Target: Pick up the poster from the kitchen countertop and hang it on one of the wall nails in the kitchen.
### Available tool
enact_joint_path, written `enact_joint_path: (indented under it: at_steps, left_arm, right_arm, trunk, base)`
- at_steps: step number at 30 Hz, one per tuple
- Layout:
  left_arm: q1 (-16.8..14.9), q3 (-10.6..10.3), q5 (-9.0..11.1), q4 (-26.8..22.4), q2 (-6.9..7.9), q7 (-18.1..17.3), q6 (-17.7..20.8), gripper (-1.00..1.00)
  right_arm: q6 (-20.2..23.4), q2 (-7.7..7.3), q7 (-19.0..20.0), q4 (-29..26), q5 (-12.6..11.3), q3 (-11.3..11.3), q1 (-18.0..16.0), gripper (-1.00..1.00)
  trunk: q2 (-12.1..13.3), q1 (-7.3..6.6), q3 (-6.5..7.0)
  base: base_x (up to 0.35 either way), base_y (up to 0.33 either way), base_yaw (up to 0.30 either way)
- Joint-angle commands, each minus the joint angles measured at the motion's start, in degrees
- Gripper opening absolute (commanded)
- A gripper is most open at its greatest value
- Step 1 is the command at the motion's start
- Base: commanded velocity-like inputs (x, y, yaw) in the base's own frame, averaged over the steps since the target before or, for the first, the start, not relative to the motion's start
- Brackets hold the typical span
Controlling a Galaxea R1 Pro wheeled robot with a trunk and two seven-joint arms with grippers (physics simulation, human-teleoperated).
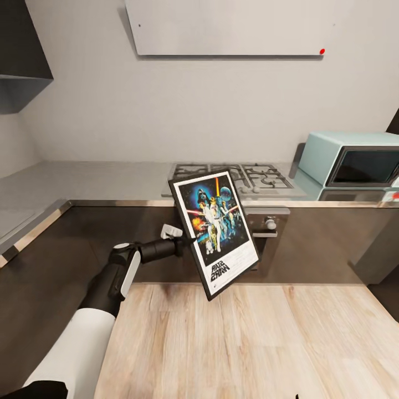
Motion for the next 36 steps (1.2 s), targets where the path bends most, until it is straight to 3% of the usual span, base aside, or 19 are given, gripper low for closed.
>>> enact_joint_path:
  at_steps: [1, 11, 12, 13, 19, 22, 26, 28, 31, 33, 36]
  left_arm:
    - [0.3, 0.0, 0.3, 0.0, -0.03, 0.0, 0.5, -1.0]
    - [3.5, 0.6, 0.2, -2.2, -0.8, -2.9, 2.4, -1.0]
    - [6.8, 0.5, 0.2, -3.9, -0.82, -3.0, 3.0, -1.0]
    - [7.0, 0.5, 0.1, -5.5, -0.86, -2.8, 5.0, -1.0]
    - [7.1, 0.3, 0.2, -10.3, -1.3, 1.3, 7.4, -1.0]
    - [7.1, 0.0, 0.1, -12.0, -2.21, 4.0, 7.9, -1.0]
    - [7.1, -1.0, 0.1, -12.8, -2.61, 6.8, 10.5, -1.0]
    - [7.1, -2.5, 0.3, -14.9, -2.83, 11.0, 13.9, -1.0]
    - [7.1, -3.6, 0.3, -16.6, -3.03, 14.3, 15.5, -1.0]
    - [7.2, -4.0, 0.4, -17.3, -3.27, 15.5, 16.1, -1.0]
    - [7.2, -4.4, 0.4, -17.7, -4.17, 16.6, 16.5, -1.0]
  right_arm:
    - [0.0, 0.05, -0.2, 0.0, 0.4, -0.1, 0.0, 1.0]
    - [2.6, -2.91, 3.0, -3.0, 0.7, -3.3, -2.8, 1.0]
    - [17.3, -2.98, 3.5, -10.4, 0.7, -5.6, -7.7, 1.0]
    - [20.2, -3.09, 3.6, -10.9, 0.7, -5.7, -9.8, 1.0]
    - [23.0, -2.99, 3.5, -11.4, 0.7, -5.6, -13.6, 1.0]
    - [25.9, -2.86, 3.3, -11.5, 0.8, -2.4, -16.8, 1.0]
    - [30.1, -2.8, 3.2, -11.8, 0.8, -1.0, -19.1, 1.0]
    - [31.6, -2.71, 3.1, -11.9, 0.8, -0.4, -20.4, 1.0]
    - [32.2, -2.41, 2.7, -12.0, 0.8, 1.4, -21.3, 1.0]
    - [32.4, -1.97, 1.4, -12.3, 0.8, 3.1, -21.7, 1.0]
    - [32.7, -1.03, -4.1, -12.9, 0.8, 6.9, -22.0, 1.0]
  trunk:
    - [0.0, 0.0, -0.04]
    - [0.0, 0.0, -0.04]
    - [0.0, 0.0, -0.04]
    - [0.0, 0.0, -0.04]
    - [0.0, 0.0, -0.04]
    - [0.0, 0.0, -0.04]
    - [0.0, 0.0, -0.04]
    - [0.0, 0.0, -0.04]
    - [0.0, 0.0, -0.04]
    - [0.0, 0.0, -0.04]
    - [0.0, 0.0, -0.04]
  base:
    - [0.0, 0.0, 0.0]
    - [0.0, 0.0, 0.0]
    - [0.0, 0.0, 0.0]
    - [0.0, 0.0, 0.0]
    - [0.0, 0.0, 0.0]
    - [0.0, 0.0, 0.0]
    - [0.0, 0.0, 0.0]
    - [0.0, 0.0, 0.0]
    - [0.0, 0.0, 0.0]
    - [0.0, 0.0, 0.0]
    - [0.0, 0.0, 0.0]
